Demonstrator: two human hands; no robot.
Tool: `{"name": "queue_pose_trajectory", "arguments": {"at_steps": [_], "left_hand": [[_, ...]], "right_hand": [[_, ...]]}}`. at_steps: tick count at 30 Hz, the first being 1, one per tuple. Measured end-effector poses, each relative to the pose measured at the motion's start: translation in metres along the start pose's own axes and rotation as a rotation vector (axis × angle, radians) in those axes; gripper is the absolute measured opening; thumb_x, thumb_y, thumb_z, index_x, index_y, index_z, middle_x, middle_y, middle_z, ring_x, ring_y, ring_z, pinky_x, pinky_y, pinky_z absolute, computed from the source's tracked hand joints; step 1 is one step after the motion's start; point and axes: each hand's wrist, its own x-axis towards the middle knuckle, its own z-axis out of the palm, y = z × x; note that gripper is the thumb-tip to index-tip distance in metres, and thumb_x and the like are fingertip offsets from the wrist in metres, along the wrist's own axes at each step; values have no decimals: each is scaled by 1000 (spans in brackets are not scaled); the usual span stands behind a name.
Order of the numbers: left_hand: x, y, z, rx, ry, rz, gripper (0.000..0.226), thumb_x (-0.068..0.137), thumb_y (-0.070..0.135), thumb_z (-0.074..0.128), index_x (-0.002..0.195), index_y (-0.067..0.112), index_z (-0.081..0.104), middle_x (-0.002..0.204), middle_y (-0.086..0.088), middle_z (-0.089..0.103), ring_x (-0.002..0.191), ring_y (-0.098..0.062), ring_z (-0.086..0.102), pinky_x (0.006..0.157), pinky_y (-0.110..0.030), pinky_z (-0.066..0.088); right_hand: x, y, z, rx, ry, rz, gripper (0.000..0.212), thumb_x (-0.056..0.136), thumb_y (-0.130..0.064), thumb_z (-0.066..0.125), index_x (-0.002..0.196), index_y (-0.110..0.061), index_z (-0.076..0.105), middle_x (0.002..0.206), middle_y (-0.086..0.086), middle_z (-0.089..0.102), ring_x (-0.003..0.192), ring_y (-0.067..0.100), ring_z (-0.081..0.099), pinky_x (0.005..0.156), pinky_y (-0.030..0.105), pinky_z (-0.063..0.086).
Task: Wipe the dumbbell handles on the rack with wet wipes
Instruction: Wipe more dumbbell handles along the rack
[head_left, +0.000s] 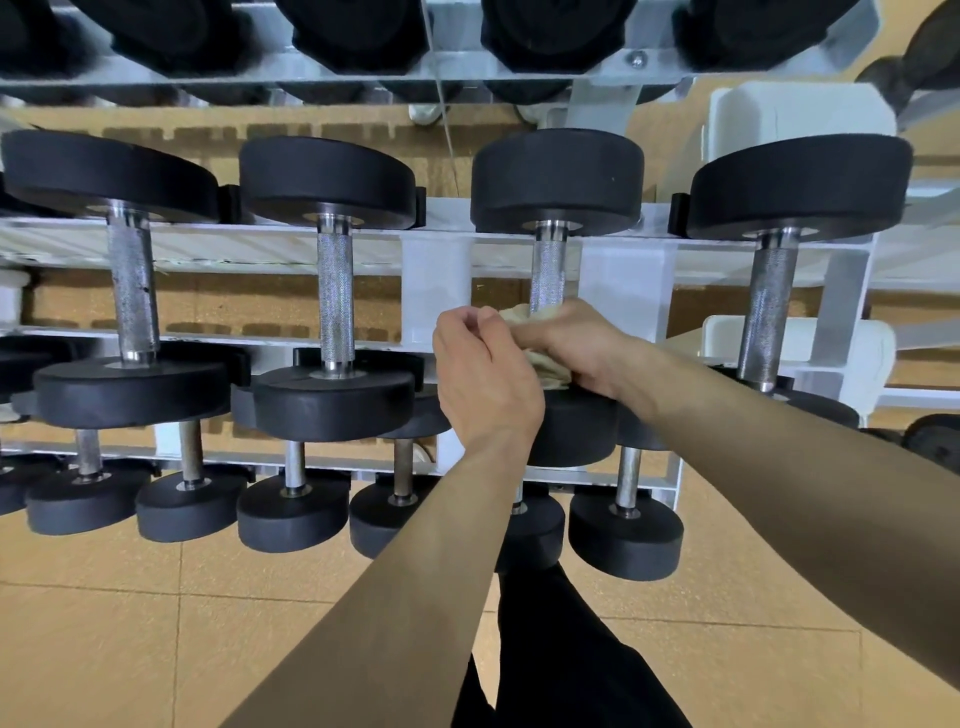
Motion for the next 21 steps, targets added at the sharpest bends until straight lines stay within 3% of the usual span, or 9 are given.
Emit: {"name": "queue_pose_trajectory", "arguments": {"at_steps": [3, 10, 12, 17, 21], "left_hand": [[-1, 2, -1, 7, -13, -6, 16, 105, 33, 39, 104, 23, 51, 111, 2, 61, 97, -18, 53, 87, -34, 40], [0, 0, 0, 14, -7, -4, 21, 103, 36, 37, 105, 22, 53, 107, 3, 62, 95, -19, 56, 87, -40, 45], [-1, -1, 0, 12, -5, 18, 21, 103, 37, 37, 104, 23, 53, 106, 3, 62, 95, -20, 57, 86, -41, 46], [-1, -3, 0, 8, -5, 37, 22, 102, 38, 37, 104, 23, 52, 106, 3, 62, 94, -20, 57, 85, -40, 46], [-1, -1, -1, 8, -4, 1, 22, 105, 37, 37, 106, 21, 53, 109, 0, 62, 97, -21, 56, 87, -40, 44]], "right_hand": [[4, -8, 3, 120, 97, 10, 26, 71, -17, 90, 81, -5, 69, 67, 9, 68, 63, 20, 66, 60, 30, 55], [33, -48, 1, 369, 265, -78, 23, 71, -14, 87, 89, -13, 72, 75, 3, 71, 78, 24, 70, 86, 49, 61], [35, -51, 1, 410, 283, -85, 25, 73, -12, 86, 93, -11, 72, 76, 4, 69, 78, 25, 69, 86, 52, 60], [31, -45, 4, 366, 297, -144, 19, 75, -16, 86, 86, -17, 71, 74, -2, 71, 81, 21, 71, 82, 40, 61], [7, -15, 1, 91, 75, -47, 19, 79, -17, 84, 78, -11, 66, 61, 1, 67, 58, 14, 66, 51, 24, 51]]}}
